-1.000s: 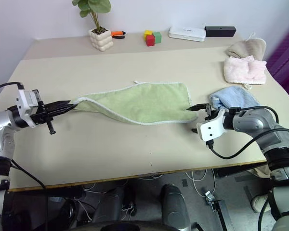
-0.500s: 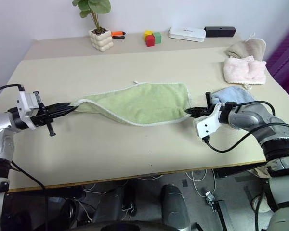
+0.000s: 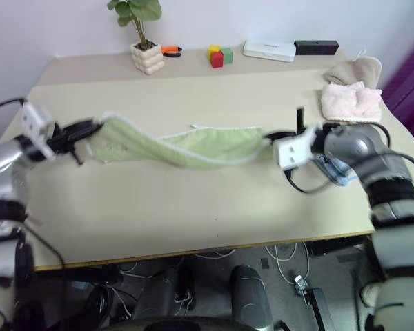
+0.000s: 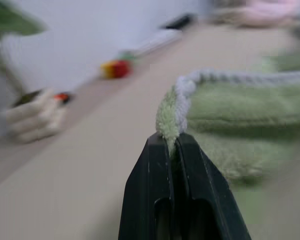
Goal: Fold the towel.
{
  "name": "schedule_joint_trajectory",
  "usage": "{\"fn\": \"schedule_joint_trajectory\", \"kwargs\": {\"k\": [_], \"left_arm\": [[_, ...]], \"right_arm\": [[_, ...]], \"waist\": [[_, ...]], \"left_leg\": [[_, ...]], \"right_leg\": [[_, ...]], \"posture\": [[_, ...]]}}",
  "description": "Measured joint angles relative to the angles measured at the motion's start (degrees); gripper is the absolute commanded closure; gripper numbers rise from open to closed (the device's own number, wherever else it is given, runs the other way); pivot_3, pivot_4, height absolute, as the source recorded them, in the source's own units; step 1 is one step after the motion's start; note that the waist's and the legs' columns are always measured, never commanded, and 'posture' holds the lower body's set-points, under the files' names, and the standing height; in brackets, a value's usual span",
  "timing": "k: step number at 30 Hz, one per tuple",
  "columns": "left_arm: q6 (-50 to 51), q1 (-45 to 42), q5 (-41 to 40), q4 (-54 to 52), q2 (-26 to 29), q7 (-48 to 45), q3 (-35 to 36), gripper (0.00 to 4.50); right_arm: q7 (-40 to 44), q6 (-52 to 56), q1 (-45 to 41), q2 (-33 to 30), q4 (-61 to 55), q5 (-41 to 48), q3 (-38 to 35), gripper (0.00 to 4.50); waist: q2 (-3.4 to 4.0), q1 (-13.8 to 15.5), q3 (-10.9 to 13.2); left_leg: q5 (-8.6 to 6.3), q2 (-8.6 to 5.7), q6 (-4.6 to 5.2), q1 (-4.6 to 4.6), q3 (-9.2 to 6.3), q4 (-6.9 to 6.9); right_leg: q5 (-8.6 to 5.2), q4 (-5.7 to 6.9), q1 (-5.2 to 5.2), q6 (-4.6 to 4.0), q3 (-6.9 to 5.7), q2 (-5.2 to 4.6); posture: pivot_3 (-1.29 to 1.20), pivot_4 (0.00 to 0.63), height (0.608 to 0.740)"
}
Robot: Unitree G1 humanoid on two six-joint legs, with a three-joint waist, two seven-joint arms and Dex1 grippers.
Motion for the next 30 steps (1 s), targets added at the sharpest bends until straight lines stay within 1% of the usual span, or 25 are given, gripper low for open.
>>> {"fn": "schedule_joint_trajectory", "kwargs": {"k": [2, 4, 6, 9, 11, 13, 15, 18, 19, 22, 26, 30], "left_arm": [[-1.2, -8.4, 3.2, 7.9, -0.6, 4.7, -1.5, 4.50], [-4.2, -14.9, 6.5, 11.9, -0.2, 8.6, -2.5, 4.50], [-8.3, -20.5, 10.6, 14.3, 1.1, 13.1, -4.3, 4.50], [-12.5, -25.8, 14.0, 16.0, 3.5, 16.6, -5.7, 4.50], [-14.3, -27.1, 14.3, 16.1, 5.4, 14.9, -5.6, 4.50], [-15.7, -26.2, 13.9, 16.0, 6.1, 9.4, -5.3, 4.50], [-16.7, -22.2, 11.8, 15.6, 6.3, 1.2, -4.2, 4.50], [-17.7, -14.6, 10.2, 15.3, 5.7, -8.0, -3.8, 4.50], [-18.0, -11.6, 9.2, 14.8, 5.6, -11.4, -3.7, 4.50], [-18.6, -4.6, 6.7, 12.5, 5.7, -17.4, -2.7, 4.50], [-19.0, 1.0, 4.0, 8.2, 5.7, -22.2, -1.7, 4.50], [-17.2, 8.5, 0.7, 2.7, 7.4, -27.2, -1.1, 4.50]], "right_arm": [[-8.1, 3.6, -7.6, 2.9, 6.9, -4.9, 1.9, 4.43], [-15.6, 5.2, -14.4, 3.3, 10.8, -7.8, 2.3, 4.43], [-21.6, 6.3, -20.8, 3.2, 12.8, -9.8, 2.3, 4.43], [-24.5, 5.6, -23.7, 2.5, 13.0, -9.3, 0.8, 4.43], [-23.8, 4.4, -22.6, 1.7, 12.8, -7.4, -0.2, 4.43], [-21.2, 2.1, -18.6, 0.4, 11.1, -4.8, -1.4, 4.43], [-15.6, -0.2, -11.8, -0.4, 6.4, 0.4, -2.4, 4.43], [-6.6, -0.1, 0.9, -1.2, -2.9, 8.0, -2.9, 4.43], [-3.6, 0.7, 6.6, -2.1, -7.4, 10.1, -2.8, 4.43], [3.0, 3.7, 18.5, -5.1, -16.7, 14.2, -2.7, 4.43], [7.8, 7.7, 24.0, -8.8, -24.0, 18.6, -4.6, 4.43], [16.6, 15.1, 29.1, -13.3, -31.0, 29.0, -8.8, 4.43]], "waist": [[0.00, -0.2, 0.1], [0.03, -0.2, 0.1], [0.03, -0.3, 0.1], [0.02, -0.4, 0.1], [0.03, -0.4, 0.1], [0.02, -0.3, 0.1], [0.03, -0.3, 0.1], [0.01, -0.2, 0.1], [0.01, -0.2, 0.1], [0.02, -0.1, 0.1], [0.00, -0.2, 0.1], [-0.02, -0.2, 0.1]], "left_leg": [[0.00, -0.01, 0.00, -0.19, 0.08, -0.07], [0.03, -0.01, -0.04, -0.59, 0.12, -0.15], [0.05, -0.01, -0.08, -0.62, 0.20, -0.34], [0.04, -0.01, -0.08, -0.58, 0.32, -0.47], [0.04, -0.01, -0.08, -0.47, 0.42, -0.47], [0.02, -0.01, -0.08, 0.00, 0.44, -0.53], [0.01, -0.01, -0.06, 0.30, 0.44, -0.52], [0.00, 0.02, -0.04, 0.30, 0.40, -0.35], [-0.01, 0.03, -0.03, 0.20, 0.36, -0.31], [-0.04, 0.04, 0.03, 0.01, 0.32, -0.12], [-0.05, 0.08, 0.04, 0.03, 0.13, -0.03], [-0.10, 0.11, 0.11, 0.05, 0.00, -0.03]], "right_leg": [[0.00, 0.06, -0.25, 0.02, 0.03, 0.00], [-0.05, 0.12, -0.69, 0.07, 0.06, 0.00], [-0.13, 0.08, -0.73, 0.16, 0.04, 0.03], [-0.17, -0.06, -0.70, 0.21, 0.03, 0.03], [-0.17, -0.07, -0.61, 0.22, 0.05, 0.01], [-0.18, -0.12, -0.16, 0.24, 0.04, 0.01], [-0.18, -0.14, 0.15, 0.24, 0.04, -0.01], [-0.18, -0.01, 0.17, 0.23, 0.04, -0.01], [-0.18, 0.00, 0.11, 0.23, 0.03, -0.01], [-0.17, 0.09, -0.05, 0.23, 0.03, -0.05], [-0.16, 0.10, -0.04, 0.19, 0.04, -0.06], [-0.15, 0.08, 0.00, 0.17, 0.03, -0.07]], "posture": [[0.00, 0.150, 0.740], [0.00, 0.150, 0.740], [0.00, 0.150, 0.740], [0.00, 0.150, 0.740], [0.00, 0.150, 0.740], [0.00, 0.150, 0.740], [0.00, 0.150, 0.740], [0.00, 0.150, 0.740], [0.00, 0.150, 0.740], [0.00, 0.150, 0.740], [0.00, 0.150, 0.740], [0.00, 0.150, 0.740]]}}
